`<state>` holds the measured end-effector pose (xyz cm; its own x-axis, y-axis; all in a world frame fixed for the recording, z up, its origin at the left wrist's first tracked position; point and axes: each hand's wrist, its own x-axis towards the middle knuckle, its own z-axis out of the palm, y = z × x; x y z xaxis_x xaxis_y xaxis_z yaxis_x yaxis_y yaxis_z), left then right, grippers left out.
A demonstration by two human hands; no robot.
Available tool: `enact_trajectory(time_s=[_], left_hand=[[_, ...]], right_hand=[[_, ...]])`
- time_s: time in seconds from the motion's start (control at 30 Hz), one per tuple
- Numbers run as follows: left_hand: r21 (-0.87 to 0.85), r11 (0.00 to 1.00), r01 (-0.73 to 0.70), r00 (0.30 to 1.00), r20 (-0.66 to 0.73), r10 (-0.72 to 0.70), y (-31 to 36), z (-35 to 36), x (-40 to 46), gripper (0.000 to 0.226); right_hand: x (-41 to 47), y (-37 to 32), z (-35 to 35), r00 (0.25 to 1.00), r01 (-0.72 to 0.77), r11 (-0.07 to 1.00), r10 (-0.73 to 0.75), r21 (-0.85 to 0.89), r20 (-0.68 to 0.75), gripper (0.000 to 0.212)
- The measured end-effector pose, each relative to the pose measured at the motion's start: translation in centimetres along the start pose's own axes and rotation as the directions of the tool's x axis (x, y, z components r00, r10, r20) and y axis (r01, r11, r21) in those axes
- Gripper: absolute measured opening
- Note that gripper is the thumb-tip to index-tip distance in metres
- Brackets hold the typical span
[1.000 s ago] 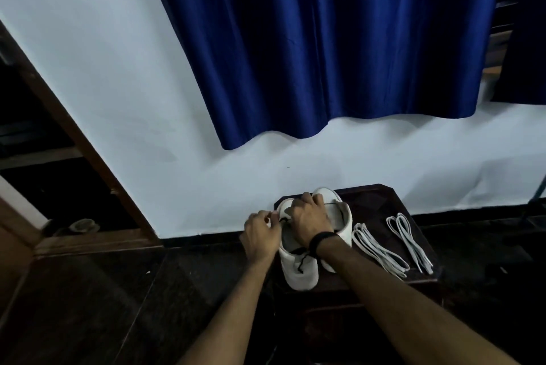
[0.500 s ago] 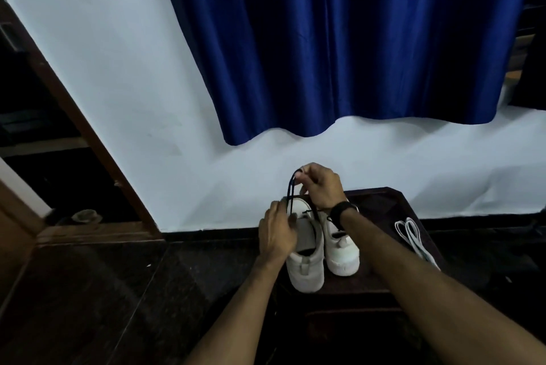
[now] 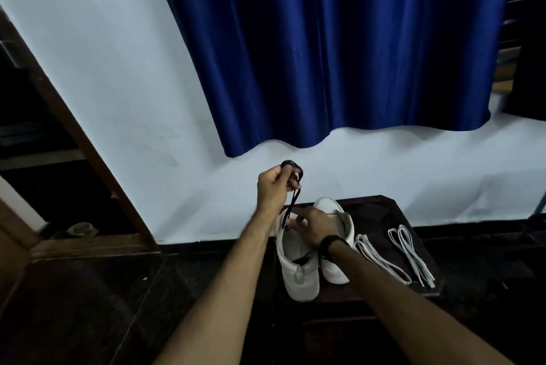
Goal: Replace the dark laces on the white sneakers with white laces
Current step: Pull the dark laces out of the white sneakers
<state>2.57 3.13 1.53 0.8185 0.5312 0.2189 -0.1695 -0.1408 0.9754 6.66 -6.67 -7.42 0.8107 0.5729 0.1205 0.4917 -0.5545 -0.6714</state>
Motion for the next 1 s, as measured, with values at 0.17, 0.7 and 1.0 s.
enact_trajectory(time_s=[0.17, 0.7, 1.0], left_hand=[[-0.214, 0.977, -0.016, 1.0, -0.001, 0.016, 1.8, 0.0, 0.0, 0.027], [0.069, 0.994, 0.083, 0.996, -0.019, -0.082, -2.8, -1.0, -0.1, 0.033], [-0.317, 0.946, 0.073, 0.997, 0.019, -0.071, -0.5, -1.2, -0.2, 0.025]], right_hand=[[0.3, -0.6, 0.1, 0.99, -0.011, 0.979, 0.039, 0.202, -0.137, 0.019], [0.8, -0.7, -2.3, 0.999, -0.032, 0.967, 0.038, 0.251, -0.017, 0.041], [1.4, -0.6, -0.6, 0.989, 0.028, 0.98, 0.002, 0.197, -0.151, 0.015]])
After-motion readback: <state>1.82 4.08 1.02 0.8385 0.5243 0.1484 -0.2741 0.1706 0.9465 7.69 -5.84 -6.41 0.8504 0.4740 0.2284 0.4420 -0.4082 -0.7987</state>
